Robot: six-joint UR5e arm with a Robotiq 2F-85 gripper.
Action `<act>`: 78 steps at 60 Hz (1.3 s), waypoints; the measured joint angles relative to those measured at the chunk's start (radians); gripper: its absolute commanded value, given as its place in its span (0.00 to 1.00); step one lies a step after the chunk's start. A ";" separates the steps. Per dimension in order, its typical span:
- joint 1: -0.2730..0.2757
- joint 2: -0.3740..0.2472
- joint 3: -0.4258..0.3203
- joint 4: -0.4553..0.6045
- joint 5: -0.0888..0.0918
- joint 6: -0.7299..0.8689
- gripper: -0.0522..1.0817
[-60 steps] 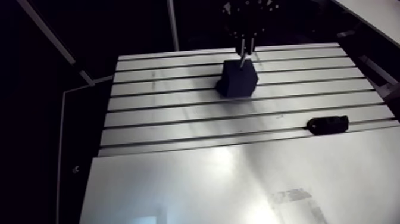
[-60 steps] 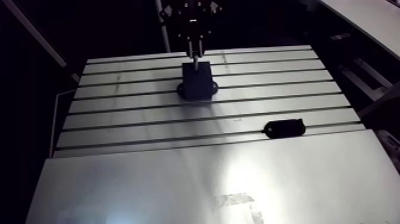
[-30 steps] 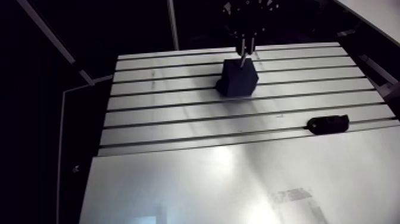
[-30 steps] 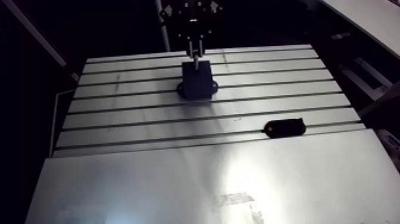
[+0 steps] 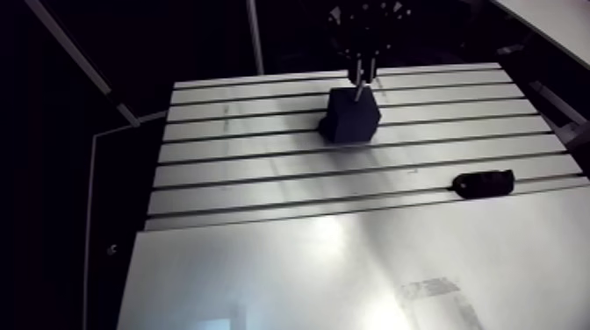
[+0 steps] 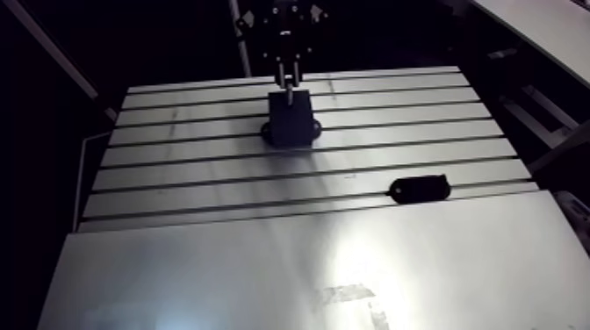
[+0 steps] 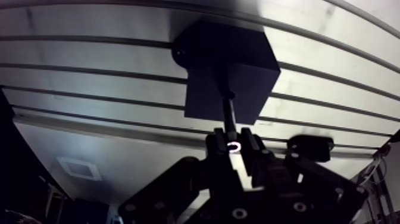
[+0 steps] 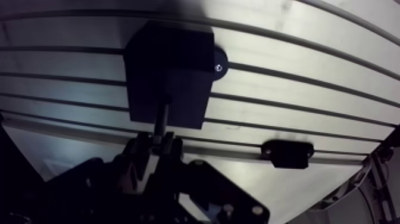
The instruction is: Pick up the M10 bolt and insert it into the hole until fully seated.
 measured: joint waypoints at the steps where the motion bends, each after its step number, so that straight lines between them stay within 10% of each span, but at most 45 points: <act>1: 0.000 0.000 0.000 0.000 0.000 0.000 0.99; 78: -0.001 0.001 0.001 -0.002 -0.022 0.001 0.99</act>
